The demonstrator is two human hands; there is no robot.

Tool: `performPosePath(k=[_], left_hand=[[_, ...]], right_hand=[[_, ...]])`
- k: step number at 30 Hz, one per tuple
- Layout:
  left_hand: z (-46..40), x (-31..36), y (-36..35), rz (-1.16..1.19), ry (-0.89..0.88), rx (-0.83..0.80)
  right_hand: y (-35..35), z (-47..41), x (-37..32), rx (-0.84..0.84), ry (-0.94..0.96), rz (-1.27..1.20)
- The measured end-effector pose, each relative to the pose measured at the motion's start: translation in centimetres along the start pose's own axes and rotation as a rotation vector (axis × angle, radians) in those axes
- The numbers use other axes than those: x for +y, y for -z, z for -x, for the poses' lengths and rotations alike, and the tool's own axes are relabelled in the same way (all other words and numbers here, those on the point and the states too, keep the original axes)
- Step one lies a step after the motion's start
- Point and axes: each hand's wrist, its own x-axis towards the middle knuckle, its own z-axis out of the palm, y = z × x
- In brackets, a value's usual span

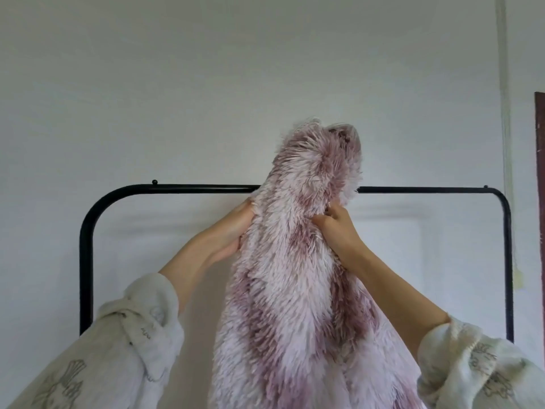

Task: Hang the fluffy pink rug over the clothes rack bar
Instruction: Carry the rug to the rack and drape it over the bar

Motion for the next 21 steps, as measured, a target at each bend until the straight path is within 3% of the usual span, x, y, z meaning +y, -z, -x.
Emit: performPosePath(k=[3, 6, 12, 21], left_hand=[[-0.2, -0.1, -0.8, 0.141, 0.159, -0.016], [-0.6, -0.7, -1.3, 0.282, 0.125, 0.014], [-0.7, -1.0, -1.4, 0.285, 0.106, 0.047], [-1.0, 1.0, -1.7, 0.088, -0.170, 0.352]], right_hand=[[0.0, 0.5, 0.6, -0.036, -0.033, 0.014], [0.0, 1.0, 0.7, -0.048, -0.053, 0.048], [0.2, 1.0, 1.5, -0.086, -0.044, 0.111], [-0.9, 1.4, 2.9, -0.234, 0.008, 0.243]])
